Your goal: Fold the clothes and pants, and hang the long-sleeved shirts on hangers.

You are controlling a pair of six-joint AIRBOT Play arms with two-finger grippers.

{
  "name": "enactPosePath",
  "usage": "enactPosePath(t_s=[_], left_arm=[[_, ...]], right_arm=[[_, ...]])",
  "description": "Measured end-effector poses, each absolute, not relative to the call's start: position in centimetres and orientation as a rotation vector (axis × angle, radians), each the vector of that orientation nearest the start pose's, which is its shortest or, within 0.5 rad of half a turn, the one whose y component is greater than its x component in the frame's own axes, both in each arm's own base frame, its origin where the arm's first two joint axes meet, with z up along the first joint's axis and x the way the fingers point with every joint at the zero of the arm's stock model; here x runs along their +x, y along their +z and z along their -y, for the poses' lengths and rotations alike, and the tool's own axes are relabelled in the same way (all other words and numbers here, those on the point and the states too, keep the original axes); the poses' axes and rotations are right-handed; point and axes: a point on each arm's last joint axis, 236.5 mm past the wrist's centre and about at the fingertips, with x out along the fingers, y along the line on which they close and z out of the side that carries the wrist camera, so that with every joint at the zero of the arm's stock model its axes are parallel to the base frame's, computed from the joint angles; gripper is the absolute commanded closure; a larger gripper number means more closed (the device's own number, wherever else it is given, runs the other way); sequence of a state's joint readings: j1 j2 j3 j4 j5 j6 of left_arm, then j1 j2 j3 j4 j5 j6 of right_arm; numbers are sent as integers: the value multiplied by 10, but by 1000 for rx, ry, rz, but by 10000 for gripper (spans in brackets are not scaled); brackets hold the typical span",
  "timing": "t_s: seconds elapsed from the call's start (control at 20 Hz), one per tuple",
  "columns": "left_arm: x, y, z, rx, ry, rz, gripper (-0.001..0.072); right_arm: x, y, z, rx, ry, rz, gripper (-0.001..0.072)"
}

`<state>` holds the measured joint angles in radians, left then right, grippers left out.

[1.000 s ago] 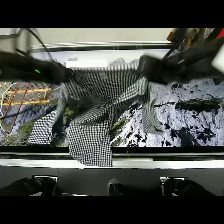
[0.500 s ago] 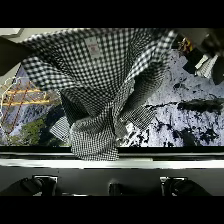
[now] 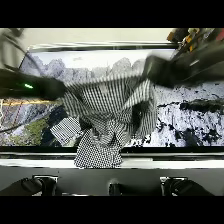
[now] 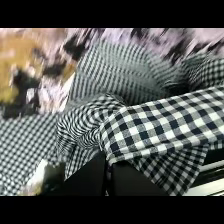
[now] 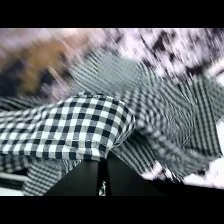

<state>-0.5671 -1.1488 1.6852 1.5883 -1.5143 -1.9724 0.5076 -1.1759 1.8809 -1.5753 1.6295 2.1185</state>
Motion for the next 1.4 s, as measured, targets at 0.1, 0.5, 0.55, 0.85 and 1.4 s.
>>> enactPosePath(t_s=[0.1, 0.5, 0.55, 0.85, 1.4], left_arm=[[316, 172, 204, -67, -293, -1127, 679], [300, 46, 225, -124, -287, -1333, 679], [302, 41, 227, -131, -287, -1332, 673], [327, 46, 198, -213, -225, -1286, 143], [328, 88, -118, -238, 289, -1098, 104]], right_arm=[[310, 212, -174, 204, 161, -1140, 683], [287, 61, -210, 208, 74, -1346, 683], [289, 53, -213, 210, 63, -1343, 683], [296, 37, -220, 227, 42, -1319, 682], [291, 35, -230, 193, 119, -1336, 682]])
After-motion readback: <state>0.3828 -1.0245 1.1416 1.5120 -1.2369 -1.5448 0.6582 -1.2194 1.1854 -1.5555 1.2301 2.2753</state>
